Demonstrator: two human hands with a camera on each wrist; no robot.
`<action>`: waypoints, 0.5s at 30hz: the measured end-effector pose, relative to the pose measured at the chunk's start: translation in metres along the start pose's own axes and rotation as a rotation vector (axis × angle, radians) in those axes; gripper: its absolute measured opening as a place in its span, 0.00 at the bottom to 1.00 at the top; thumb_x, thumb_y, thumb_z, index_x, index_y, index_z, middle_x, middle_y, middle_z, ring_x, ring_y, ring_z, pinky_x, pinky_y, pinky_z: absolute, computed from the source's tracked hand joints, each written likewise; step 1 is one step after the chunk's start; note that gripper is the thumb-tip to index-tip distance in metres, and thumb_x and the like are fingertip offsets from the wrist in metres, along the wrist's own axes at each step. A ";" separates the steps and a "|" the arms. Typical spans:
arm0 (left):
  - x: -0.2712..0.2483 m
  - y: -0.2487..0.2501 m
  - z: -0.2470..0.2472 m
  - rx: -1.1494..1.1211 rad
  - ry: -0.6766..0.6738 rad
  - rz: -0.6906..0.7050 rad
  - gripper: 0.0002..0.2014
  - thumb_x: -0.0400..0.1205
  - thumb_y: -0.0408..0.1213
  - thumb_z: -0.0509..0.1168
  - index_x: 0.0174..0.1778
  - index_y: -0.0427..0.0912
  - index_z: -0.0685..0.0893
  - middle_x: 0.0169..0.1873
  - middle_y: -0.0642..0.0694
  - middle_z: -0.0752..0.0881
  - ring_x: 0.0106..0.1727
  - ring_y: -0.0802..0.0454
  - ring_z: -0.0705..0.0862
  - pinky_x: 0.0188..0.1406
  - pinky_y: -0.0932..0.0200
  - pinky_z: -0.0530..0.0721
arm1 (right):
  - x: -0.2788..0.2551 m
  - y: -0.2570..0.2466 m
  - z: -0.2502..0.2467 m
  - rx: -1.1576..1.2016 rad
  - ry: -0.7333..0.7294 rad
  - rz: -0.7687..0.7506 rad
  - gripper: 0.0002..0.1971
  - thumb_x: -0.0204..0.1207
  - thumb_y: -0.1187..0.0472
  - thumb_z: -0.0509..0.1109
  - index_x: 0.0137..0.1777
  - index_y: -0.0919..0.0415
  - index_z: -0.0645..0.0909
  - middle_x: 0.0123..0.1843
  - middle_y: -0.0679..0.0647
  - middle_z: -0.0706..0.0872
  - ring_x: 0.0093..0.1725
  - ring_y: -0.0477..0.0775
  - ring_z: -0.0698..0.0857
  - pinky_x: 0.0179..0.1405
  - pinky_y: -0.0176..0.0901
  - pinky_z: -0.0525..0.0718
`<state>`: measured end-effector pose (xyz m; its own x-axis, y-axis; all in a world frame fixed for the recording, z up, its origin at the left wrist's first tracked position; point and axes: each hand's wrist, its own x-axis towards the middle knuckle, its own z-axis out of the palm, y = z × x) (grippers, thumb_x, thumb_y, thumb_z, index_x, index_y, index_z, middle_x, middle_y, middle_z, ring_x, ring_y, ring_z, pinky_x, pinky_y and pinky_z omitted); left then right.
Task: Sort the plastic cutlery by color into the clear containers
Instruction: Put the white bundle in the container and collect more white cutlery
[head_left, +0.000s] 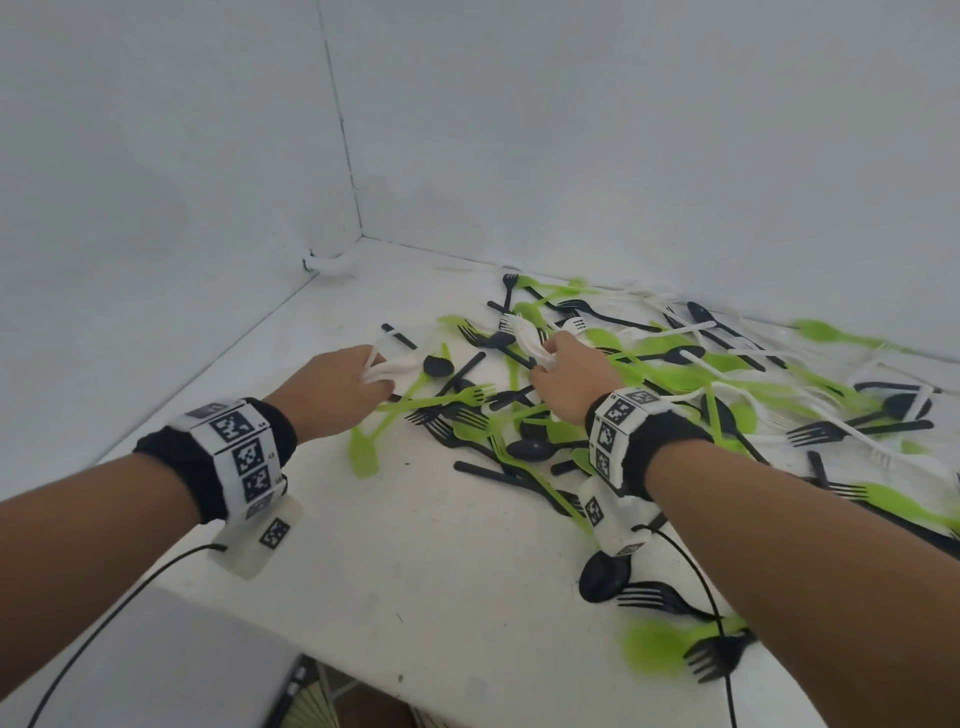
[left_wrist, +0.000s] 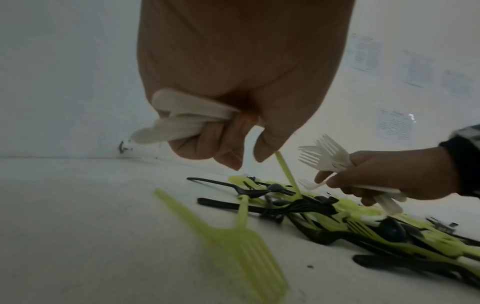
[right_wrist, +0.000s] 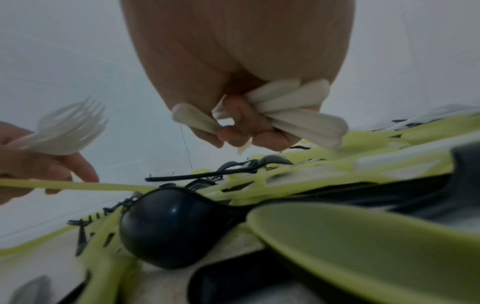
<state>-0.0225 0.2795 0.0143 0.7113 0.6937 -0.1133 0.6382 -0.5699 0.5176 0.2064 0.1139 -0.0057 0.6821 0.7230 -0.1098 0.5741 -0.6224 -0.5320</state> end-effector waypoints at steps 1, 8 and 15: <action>0.002 -0.005 -0.002 -0.002 0.008 -0.015 0.07 0.86 0.42 0.63 0.51 0.43 0.81 0.43 0.46 0.85 0.44 0.44 0.83 0.42 0.52 0.78 | 0.000 -0.001 0.003 0.014 0.009 -0.007 0.20 0.85 0.53 0.62 0.74 0.56 0.68 0.51 0.56 0.85 0.44 0.57 0.85 0.39 0.46 0.79; 0.012 -0.006 -0.010 -0.070 0.066 0.098 0.08 0.85 0.35 0.58 0.50 0.36 0.80 0.43 0.41 0.88 0.35 0.46 0.78 0.34 0.51 0.76 | 0.005 0.005 0.006 -0.071 0.018 0.077 0.24 0.88 0.55 0.59 0.80 0.64 0.61 0.55 0.60 0.86 0.51 0.62 0.84 0.50 0.52 0.83; 0.066 0.017 0.011 0.220 -0.026 0.357 0.14 0.85 0.39 0.62 0.34 0.43 0.69 0.33 0.48 0.75 0.36 0.48 0.74 0.36 0.53 0.68 | 0.019 0.026 -0.010 -0.039 0.038 0.209 0.13 0.86 0.54 0.61 0.62 0.62 0.75 0.54 0.59 0.83 0.50 0.61 0.81 0.46 0.48 0.75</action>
<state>0.0385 0.3114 0.0066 0.9046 0.4259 0.0179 0.3959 -0.8549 0.3353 0.2390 0.1079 -0.0131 0.8043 0.5656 -0.1823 0.4350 -0.7694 -0.4678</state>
